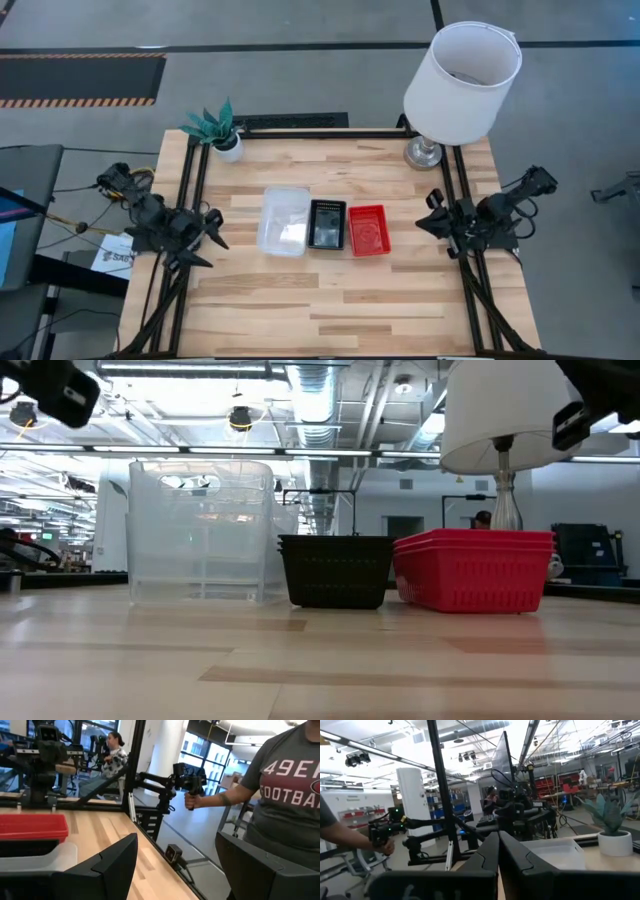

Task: Stack baskets by color
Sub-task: Return to Home Position

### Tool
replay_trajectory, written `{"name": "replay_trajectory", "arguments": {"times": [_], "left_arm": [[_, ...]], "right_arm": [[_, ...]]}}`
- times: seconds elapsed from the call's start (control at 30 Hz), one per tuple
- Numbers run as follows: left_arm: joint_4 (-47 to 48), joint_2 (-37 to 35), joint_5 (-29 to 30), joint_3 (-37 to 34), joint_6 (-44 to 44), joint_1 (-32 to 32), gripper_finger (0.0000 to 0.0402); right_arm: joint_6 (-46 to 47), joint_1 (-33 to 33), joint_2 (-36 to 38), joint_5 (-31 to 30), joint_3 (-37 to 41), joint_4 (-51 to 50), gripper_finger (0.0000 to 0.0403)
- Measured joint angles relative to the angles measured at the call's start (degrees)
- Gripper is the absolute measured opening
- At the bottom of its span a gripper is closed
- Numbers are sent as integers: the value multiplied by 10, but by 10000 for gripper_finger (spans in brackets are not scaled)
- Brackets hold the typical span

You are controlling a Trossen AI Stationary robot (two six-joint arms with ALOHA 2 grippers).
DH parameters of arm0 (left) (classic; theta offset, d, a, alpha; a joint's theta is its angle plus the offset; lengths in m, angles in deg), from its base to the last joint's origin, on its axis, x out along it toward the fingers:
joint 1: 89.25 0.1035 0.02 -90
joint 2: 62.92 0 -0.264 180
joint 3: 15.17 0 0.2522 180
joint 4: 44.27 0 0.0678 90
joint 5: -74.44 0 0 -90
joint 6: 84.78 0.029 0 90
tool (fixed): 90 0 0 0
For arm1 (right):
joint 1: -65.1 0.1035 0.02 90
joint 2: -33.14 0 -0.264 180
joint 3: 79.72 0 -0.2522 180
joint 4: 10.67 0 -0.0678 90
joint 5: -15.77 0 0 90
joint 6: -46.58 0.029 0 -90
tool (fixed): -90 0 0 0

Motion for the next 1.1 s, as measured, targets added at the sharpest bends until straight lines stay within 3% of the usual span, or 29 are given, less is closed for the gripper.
{"name": "replay_trajectory", "arguments": {"times": [0.27, 0.63, 0.8, 0.97, 1.1], "left_arm": [[-113, 0, -3, -98, -10, 0, 258], [-105, 0, -7, -99, 36, 18, 258], [-84, 0, -23, -99, 61, 74, 258], [-79, 0, -36, -99, 107, 160, 258], [-73, 0, -62, -99, 113, 226, 258]], "right_arm": [[-1, 0, 0, 0, 0, -18, 27], [-35, -25, 0, -19, 1, -59, 29], [-49, -77, 0, -16, 1, -72, 29], [-57, -128, 0, 36, 1, -77, 29], [-59, -161, 0, 39, 2, -86, 30]]}}
